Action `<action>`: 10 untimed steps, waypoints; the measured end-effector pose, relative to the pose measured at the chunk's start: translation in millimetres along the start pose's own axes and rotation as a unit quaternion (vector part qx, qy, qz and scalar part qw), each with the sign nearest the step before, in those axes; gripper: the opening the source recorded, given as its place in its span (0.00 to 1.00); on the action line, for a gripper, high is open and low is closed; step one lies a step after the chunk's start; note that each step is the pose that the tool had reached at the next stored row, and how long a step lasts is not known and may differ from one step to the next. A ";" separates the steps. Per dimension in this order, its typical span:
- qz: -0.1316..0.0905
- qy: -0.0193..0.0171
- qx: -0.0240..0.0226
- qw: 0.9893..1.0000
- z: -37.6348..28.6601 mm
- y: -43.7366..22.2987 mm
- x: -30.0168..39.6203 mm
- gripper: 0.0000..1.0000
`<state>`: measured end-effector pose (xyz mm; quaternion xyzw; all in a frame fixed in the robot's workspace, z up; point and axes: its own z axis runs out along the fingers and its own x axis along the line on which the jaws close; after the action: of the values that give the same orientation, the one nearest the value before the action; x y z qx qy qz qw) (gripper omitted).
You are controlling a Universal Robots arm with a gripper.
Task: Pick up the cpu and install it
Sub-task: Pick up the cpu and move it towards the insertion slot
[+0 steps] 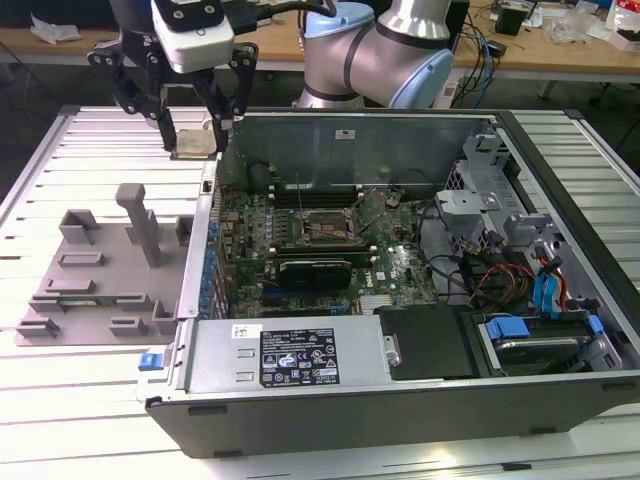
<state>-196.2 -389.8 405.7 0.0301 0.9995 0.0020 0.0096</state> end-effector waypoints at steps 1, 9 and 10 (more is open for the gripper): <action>0.000 0.000 0.000 1.000 0.1 0.2 -4.7 0.55; 0.000 0.000 0.000 1.000 0.5 1.4 -27.0 0.55; 0.000 0.000 0.000 1.000 0.6 1.6 -29.6 0.55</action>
<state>-166.5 -389.9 405.8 0.0301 0.9995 0.0019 0.0096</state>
